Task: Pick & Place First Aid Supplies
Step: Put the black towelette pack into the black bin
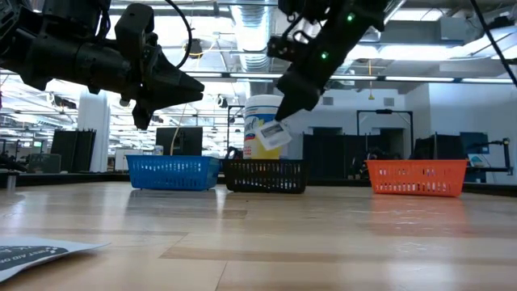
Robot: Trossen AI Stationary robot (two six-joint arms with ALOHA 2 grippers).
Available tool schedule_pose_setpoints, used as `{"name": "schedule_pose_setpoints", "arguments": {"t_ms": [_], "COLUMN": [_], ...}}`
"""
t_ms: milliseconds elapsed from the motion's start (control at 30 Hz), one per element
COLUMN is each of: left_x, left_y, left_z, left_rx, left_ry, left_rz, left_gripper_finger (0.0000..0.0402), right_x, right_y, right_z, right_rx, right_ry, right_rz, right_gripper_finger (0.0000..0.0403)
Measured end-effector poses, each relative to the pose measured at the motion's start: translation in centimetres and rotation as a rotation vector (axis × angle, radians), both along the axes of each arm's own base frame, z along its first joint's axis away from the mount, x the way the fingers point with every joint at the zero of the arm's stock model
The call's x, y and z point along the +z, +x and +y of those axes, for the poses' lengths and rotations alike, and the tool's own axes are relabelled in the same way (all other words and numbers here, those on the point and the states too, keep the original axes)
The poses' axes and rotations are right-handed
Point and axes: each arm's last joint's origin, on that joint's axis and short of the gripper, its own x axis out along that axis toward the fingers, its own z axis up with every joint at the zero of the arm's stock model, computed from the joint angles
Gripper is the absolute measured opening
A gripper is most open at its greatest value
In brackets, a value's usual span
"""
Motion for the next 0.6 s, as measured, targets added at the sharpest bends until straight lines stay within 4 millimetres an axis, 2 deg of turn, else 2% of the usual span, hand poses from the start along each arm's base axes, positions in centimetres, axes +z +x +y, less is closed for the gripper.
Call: {"name": "schedule_pose_setpoints", "arguments": {"t_ms": [233,400,600], "left_x": [0.0,0.0,0.0], "left_y": [0.0,0.0,0.0], "left_z": [0.0,0.0,0.0], "left_rx": [0.0,0.0,0.0], "left_ry": [0.0,0.0,0.0], "left_rz": [0.0,0.0,0.0], "left_gripper_finger": [0.0076,0.0076,0.0076], "right_x": [-0.5,-0.5,-0.7], "right_y": [-0.3,-0.3,-0.5], "right_z": [-2.5,-2.5,-1.5], "right_rx": [-0.002,0.048,0.069], "right_ry": [0.189,0.195,0.193], "right_rz": [0.01,0.029,0.069], "right_gripper_finger": [0.0,0.0016,0.0069]}}
